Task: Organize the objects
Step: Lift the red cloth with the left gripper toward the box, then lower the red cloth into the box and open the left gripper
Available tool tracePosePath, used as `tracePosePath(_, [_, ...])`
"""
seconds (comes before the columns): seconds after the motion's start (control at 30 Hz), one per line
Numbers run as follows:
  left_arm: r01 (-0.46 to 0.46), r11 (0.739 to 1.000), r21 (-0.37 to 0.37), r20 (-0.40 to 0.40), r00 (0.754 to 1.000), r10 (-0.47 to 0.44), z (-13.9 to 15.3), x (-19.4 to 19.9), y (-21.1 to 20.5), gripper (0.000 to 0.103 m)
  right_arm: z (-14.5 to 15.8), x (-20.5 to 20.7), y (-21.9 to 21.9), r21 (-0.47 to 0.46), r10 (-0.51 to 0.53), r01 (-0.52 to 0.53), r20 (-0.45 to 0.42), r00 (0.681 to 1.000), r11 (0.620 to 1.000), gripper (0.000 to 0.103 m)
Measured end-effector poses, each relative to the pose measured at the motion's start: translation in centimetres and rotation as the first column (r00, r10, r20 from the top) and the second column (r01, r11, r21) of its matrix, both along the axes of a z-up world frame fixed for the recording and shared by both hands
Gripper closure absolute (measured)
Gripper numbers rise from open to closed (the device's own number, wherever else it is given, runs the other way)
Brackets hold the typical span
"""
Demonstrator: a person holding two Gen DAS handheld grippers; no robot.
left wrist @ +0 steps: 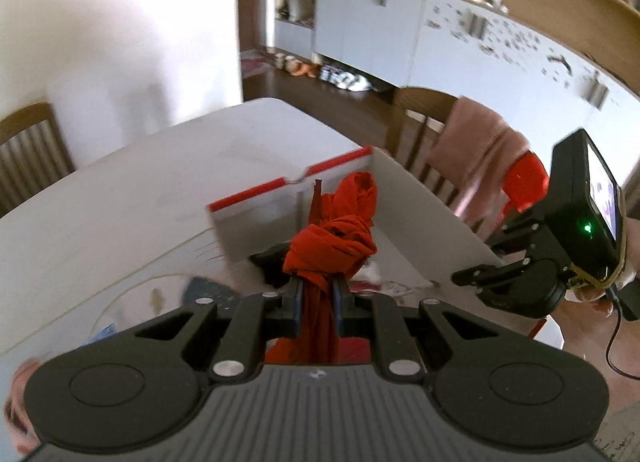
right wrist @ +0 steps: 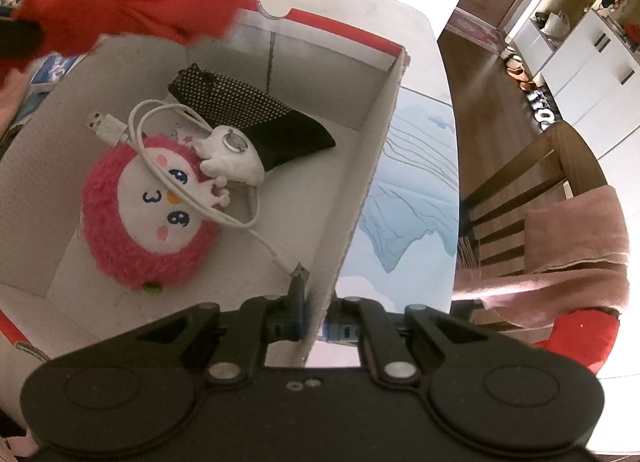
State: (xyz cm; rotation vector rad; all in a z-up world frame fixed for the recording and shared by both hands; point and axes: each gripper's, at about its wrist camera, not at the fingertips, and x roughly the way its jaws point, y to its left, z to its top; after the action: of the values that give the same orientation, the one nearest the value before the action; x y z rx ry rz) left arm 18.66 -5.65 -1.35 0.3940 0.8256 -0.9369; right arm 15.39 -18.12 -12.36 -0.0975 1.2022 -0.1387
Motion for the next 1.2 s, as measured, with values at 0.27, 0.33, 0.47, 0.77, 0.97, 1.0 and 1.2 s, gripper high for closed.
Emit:
tracePosePath(0.27, [0.094, 0.993, 0.076, 0.020, 0.995, -0.096, -1.9, 0.6, -5.5, 0.090, 0.0, -0.2, -0.2, 0.013, 0.003, -0.003, 0.004, 1.000, 1.000, 0.097])
tracePosePath(0.33, [0.101, 0.990, 0.096, 0.021, 0.994, -0.103, -2.4, 0.7, -6.5, 0.090, 0.0, -0.1, -0.2, 0.016, 0.001, -0.001, 0.005, 1.000, 1.000, 0.097])
tracePosePath(0.47, [0.101, 0.985, 0.140, 0.029, 0.994, -0.106, -3.6, 1.2, -8.5, 0.090, 0.0, -0.2, -0.4, 0.023, 0.001, -0.002, 0.008, 1.000, 1.000, 0.097])
tracePosePath(0.77, [0.069, 0.968, 0.243, -0.001, 0.997, -0.071, -6.5, 2.6, -10.6, 0.089, -0.1, -0.4, -0.5, 0.028, 0.016, -0.016, 0.014, 1.000, 0.999, 0.097])
tracePosePath(0.97, [0.044, 0.955, 0.293, -0.036, 0.999, -0.035, -7.9, 3.2, -10.7, 0.089, 0.0, -0.5, -0.6, 0.033, 0.028, -0.028, 0.018, 0.999, 0.999, 0.096])
tracePosePath(1.0, [0.047, 0.953, 0.301, -0.043, 0.998, -0.036, -8.0, 3.2, -10.7, 0.089, -0.1, -0.5, -0.6, 0.036, 0.026, -0.027, 0.019, 0.999, 0.999, 0.096])
tracePosePath(1.2, [0.028, 0.956, 0.293, -0.041, 0.999, -0.017, -7.8, 3.0, -10.4, 0.081, -0.1, -0.6, -0.8, 0.043, 0.031, -0.032, 0.022, 0.999, 0.999, 0.096])
